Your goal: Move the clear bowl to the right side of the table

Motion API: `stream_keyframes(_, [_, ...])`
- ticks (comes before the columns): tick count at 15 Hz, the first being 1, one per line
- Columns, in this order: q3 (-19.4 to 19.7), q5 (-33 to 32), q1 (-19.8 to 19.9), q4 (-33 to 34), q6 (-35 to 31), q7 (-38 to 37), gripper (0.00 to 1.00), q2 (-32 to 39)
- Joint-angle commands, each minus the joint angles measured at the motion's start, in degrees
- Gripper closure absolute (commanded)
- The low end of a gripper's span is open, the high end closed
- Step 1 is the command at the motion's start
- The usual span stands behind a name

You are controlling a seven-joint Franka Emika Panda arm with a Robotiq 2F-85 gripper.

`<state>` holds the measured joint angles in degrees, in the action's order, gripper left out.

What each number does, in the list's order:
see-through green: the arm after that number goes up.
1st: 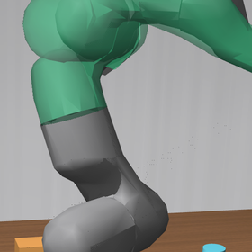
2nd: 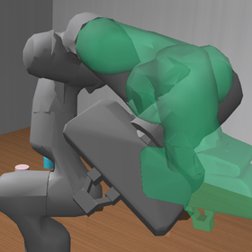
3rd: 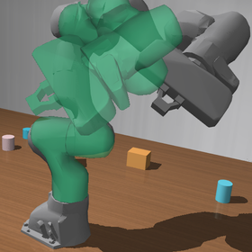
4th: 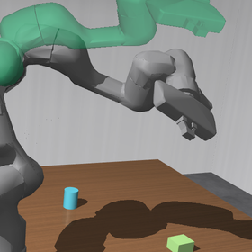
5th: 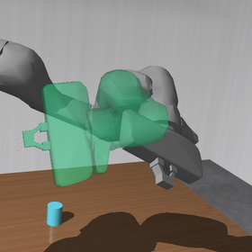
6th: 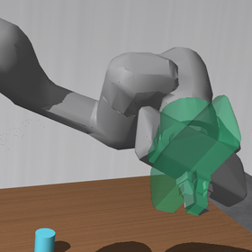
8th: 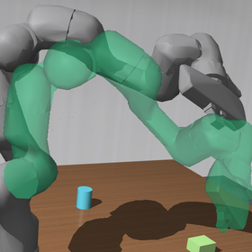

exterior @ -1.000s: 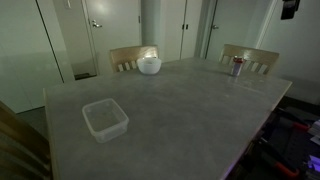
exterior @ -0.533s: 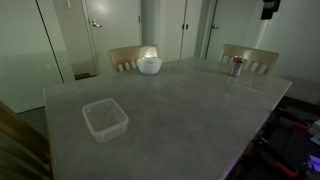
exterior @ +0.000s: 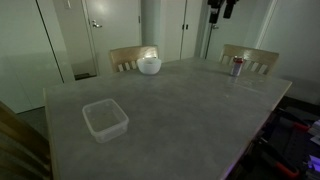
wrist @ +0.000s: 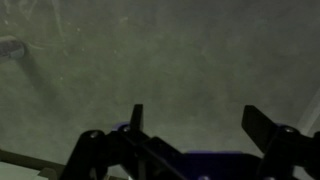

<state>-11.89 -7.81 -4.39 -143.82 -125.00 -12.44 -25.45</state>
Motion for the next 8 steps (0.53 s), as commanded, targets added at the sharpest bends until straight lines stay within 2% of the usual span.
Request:
stream_keyframes(1, [-2.2, -0.38, -1.23, 5.04, -4.0, -2.5, 0.0, 8.06])
stream_keyframes(6, [-5.53, -0.91, -4.26, 11.11, -6.99, -5.23, 0.0, 18.0])
stream_keyframes(8, [-6.0, -2.44, -4.96, 16.34, -7.62, -6.46, 0.0, 24.69])
